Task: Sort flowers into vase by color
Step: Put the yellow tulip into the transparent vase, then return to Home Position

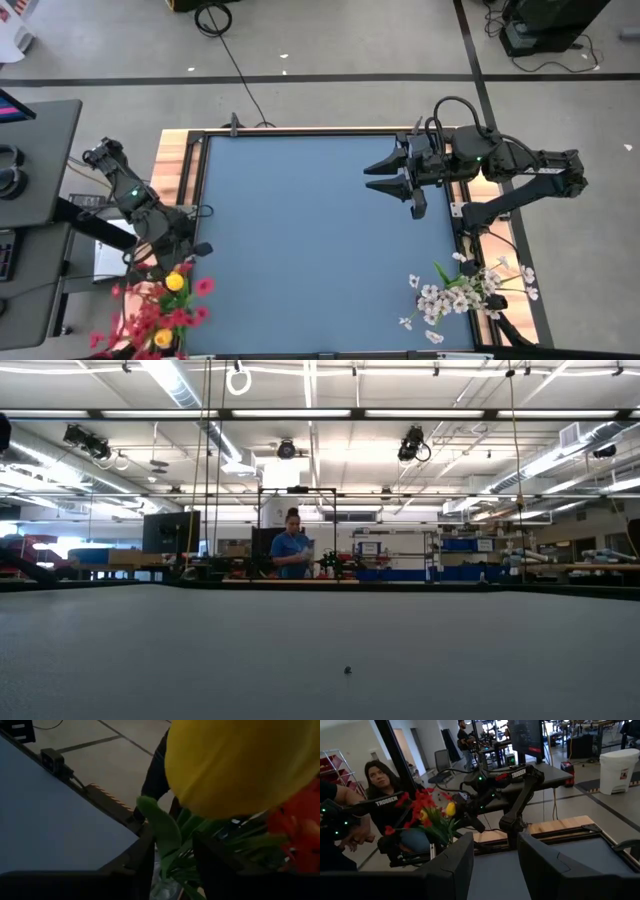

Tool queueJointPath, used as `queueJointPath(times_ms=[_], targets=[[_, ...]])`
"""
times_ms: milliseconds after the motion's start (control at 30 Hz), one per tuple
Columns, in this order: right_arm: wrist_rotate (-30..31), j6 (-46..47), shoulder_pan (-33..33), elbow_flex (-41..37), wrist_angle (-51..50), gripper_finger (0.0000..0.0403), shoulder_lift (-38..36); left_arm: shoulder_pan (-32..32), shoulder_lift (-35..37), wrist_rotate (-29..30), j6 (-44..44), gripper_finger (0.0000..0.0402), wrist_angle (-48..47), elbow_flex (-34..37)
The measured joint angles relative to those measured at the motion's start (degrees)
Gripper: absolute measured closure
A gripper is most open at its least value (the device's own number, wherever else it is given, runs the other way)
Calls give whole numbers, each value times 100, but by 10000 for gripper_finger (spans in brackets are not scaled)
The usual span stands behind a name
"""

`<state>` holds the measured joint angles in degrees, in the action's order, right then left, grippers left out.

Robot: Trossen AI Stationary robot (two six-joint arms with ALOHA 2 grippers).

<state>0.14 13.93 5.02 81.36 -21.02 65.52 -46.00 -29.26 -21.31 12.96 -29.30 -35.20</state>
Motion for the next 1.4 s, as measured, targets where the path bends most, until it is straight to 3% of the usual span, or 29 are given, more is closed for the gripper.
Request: queueJointPath(times_ms=[267,600,900,967,1100,1267,1400], targets=[[0,-2,1,0,-1,242,0,-55,0,1,289,225,297,-43],[0,-1,1,0,0,242,0,-55,-83,62,169,177,-271,-831],[0,-2,2,-1,-1,242,0,-50,-238,264,153,164,-576,-1537],[0,-2,1,-1,-1,242,0,-48,-287,589,-50,164,-1011,-1973],[0,0,1,0,-2,242,0,-48,-419,1836,-493,164,-1897,-2963],[0,-2,1,0,-1,242,0,-46,-492,3404,-1064,177,-1599,-3501],[0,0,2,0,0,242,0,-44,-476,4209,-1099,203,-1327,-3480]])
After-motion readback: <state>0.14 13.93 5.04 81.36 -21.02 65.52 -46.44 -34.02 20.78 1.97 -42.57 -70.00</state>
